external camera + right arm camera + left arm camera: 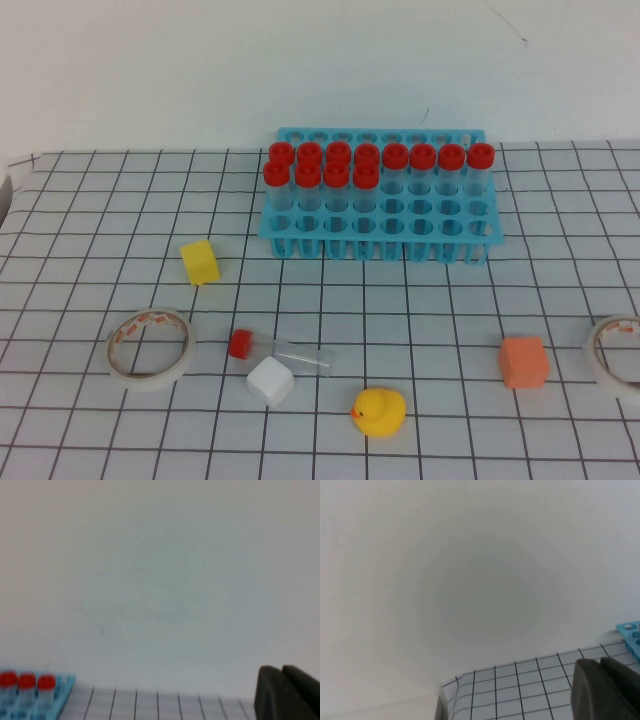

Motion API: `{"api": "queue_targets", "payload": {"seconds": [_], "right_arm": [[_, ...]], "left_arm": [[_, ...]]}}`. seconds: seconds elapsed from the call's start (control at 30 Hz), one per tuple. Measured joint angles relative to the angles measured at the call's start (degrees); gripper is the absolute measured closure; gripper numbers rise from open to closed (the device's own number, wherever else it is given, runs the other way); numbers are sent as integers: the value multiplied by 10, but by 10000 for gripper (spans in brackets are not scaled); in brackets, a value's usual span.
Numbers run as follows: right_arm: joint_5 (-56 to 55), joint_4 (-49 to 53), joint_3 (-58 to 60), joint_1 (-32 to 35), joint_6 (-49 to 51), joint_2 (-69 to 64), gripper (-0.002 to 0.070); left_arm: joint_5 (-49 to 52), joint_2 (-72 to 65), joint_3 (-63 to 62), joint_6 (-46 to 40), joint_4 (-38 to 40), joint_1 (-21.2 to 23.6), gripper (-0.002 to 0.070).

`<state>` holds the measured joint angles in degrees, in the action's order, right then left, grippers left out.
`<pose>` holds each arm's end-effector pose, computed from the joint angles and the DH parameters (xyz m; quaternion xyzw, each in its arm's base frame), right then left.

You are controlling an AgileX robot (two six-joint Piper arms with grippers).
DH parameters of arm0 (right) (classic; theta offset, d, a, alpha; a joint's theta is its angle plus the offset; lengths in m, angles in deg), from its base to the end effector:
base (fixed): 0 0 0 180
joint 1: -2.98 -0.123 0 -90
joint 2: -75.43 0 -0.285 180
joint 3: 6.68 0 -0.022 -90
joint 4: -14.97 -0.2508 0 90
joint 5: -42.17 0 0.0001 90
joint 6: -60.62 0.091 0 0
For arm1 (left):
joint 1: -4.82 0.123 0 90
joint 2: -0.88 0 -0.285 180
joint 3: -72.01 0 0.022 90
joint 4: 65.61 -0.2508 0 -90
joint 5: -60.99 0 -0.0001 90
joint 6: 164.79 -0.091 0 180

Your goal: Place the test tubes

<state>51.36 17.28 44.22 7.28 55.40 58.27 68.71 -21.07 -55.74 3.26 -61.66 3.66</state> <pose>0.0407 -0.0037 0.3412 -0.0149 0.6240 -0.0823 0.7769 0.0611 -0.0021 0.3317 0.0560 0.6530 0.0423 0.7541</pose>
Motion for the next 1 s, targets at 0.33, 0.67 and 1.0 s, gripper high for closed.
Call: {"api": "queue_targets", "payload": {"seconds": [0.33,0.67,1.0], "right_arm": [[261,-119,-207,0,-149,-240,678],[432,-435,-342,0,-496,-516,678],[448,-362,-434,-72,-508,-740,678]], "left_arm": [[45,-60,-19,10,56,0,676],[96,-60,34,46,113,0,676],[194,-60,40,-11,116,0,676]]}}
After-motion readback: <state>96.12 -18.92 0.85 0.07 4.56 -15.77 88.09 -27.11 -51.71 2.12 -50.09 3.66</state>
